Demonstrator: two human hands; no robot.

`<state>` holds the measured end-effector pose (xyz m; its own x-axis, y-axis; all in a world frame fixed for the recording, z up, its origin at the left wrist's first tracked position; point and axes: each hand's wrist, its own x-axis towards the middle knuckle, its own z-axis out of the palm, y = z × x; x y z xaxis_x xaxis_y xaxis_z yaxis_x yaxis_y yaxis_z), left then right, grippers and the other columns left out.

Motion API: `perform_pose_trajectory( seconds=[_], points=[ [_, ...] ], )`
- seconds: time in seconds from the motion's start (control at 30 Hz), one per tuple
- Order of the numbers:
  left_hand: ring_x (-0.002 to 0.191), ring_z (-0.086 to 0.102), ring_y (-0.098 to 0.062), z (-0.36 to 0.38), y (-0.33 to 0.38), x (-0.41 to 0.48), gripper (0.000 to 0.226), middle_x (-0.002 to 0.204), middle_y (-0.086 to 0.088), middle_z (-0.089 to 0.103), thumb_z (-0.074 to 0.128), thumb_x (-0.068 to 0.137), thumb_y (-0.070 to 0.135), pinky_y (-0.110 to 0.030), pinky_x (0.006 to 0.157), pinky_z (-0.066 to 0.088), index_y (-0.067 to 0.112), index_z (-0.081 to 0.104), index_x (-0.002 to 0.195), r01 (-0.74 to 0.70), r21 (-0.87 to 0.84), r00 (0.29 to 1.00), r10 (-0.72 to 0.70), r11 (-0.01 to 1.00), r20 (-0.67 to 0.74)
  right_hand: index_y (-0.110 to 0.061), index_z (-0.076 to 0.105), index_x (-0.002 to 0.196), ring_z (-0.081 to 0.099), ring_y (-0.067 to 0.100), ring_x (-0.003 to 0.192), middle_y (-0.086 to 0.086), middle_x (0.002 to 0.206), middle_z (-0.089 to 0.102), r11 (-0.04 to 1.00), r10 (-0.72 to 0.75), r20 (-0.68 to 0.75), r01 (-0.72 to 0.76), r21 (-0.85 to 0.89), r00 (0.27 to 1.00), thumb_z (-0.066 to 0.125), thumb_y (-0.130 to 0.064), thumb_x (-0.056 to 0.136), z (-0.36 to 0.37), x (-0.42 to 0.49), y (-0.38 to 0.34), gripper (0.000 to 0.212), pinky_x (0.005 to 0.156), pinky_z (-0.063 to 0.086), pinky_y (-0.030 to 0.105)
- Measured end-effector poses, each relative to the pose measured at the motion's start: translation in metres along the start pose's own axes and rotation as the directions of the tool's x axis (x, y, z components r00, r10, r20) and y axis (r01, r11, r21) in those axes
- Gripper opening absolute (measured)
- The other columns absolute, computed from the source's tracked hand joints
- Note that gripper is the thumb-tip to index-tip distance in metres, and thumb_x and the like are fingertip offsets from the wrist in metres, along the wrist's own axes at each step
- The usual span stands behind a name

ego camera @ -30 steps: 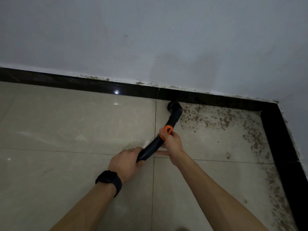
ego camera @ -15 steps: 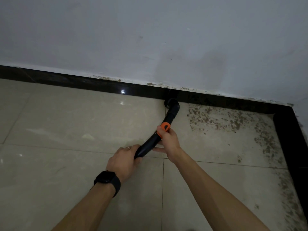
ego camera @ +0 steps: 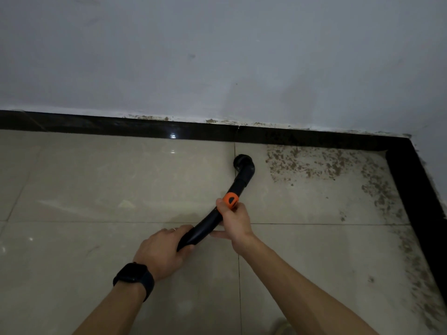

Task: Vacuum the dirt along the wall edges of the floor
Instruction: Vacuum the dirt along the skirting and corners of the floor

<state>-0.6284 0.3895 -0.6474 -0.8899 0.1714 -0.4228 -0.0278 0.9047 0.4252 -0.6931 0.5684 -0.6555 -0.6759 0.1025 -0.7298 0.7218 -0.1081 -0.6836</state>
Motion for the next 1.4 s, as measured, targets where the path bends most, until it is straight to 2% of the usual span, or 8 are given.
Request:
perform_pose_trajectory(
  seconds=[0.27, 0.5, 0.67, 0.97, 1.4],
  points=[
    [0.091, 0.06, -0.009, 0.008, 0.024, -0.012, 0.041, 0.102, 0.016, 0.062, 0.046, 0.092, 0.053, -0.025, 0.071, 0.048, 0.048, 0.04, 0.132, -0.138, 0.115, 0.986, 0.125, 0.984, 0.109, -0.006, 0.053, 0.12, 0.069, 0.029, 0.106, 0.018, 0.118, 0.065, 0.989, 0.058, -0.108, -0.042, 0.142, 0.992, 0.068, -0.031, 0.099, -0.041, -0.035, 0.033, 0.036, 0.063, 0.064, 0.041],
    [0.095, 0.06, -0.007, 0.02, 0.047, -0.01, 0.043, 0.109, 0.016, 0.063, 0.046, 0.092, 0.056, -0.026, 0.075, 0.049, 0.047, 0.041, 0.134, -0.232, 0.114, 0.965, 0.214, 0.966, 0.149, -0.005, 0.054, 0.121, 0.069, 0.028, 0.103, 0.02, 0.117, 0.064, 0.976, 0.073, -0.141, -0.041, 0.214, 0.987, 0.064, -0.026, 0.102, -0.075, -0.049, 0.043, 0.03, 0.063, 0.064, 0.041],
    [0.095, 0.06, -0.009, 0.026, 0.058, -0.002, 0.044, 0.11, 0.015, 0.063, 0.046, 0.093, 0.056, -0.026, 0.071, 0.047, 0.045, 0.04, 0.136, -0.217, 0.111, 0.971, 0.203, 0.97, 0.123, -0.004, 0.057, 0.121, 0.068, 0.032, 0.106, 0.022, 0.119, 0.065, 0.983, 0.061, -0.11, -0.041, 0.179, 0.992, 0.065, -0.026, 0.101, -0.086, -0.038, 0.027, 0.031, 0.064, 0.064, 0.044],
    [0.092, 0.061, -0.008, 0.024, 0.061, 0.014, 0.043, 0.108, 0.015, 0.063, 0.048, 0.093, 0.056, -0.025, 0.068, 0.045, 0.045, 0.041, 0.134, -0.162, 0.073, 0.983, 0.155, 0.984, 0.1, -0.01, 0.058, 0.119, 0.068, 0.03, 0.105, 0.017, 0.118, 0.065, 0.994, 0.021, -0.065, -0.014, 0.106, 0.998, 0.065, -0.029, 0.1, -0.081, -0.016, 0.005, 0.028, 0.063, 0.064, 0.042],
    [0.094, 0.06, -0.011, 0.024, 0.067, 0.039, 0.042, 0.111, 0.011, 0.062, 0.045, 0.096, 0.05, -0.031, 0.075, 0.052, 0.041, 0.04, 0.137, -0.151, 0.034, 0.988, 0.149, 0.988, 0.049, -0.01, 0.057, 0.119, 0.068, 0.029, 0.104, 0.014, 0.117, 0.066, 0.999, -0.011, -0.084, 0.015, 0.05, 0.996, 0.064, -0.032, 0.101, -0.08, 0.011, -0.018, 0.03, 0.06, 0.064, 0.038]
  ],
)
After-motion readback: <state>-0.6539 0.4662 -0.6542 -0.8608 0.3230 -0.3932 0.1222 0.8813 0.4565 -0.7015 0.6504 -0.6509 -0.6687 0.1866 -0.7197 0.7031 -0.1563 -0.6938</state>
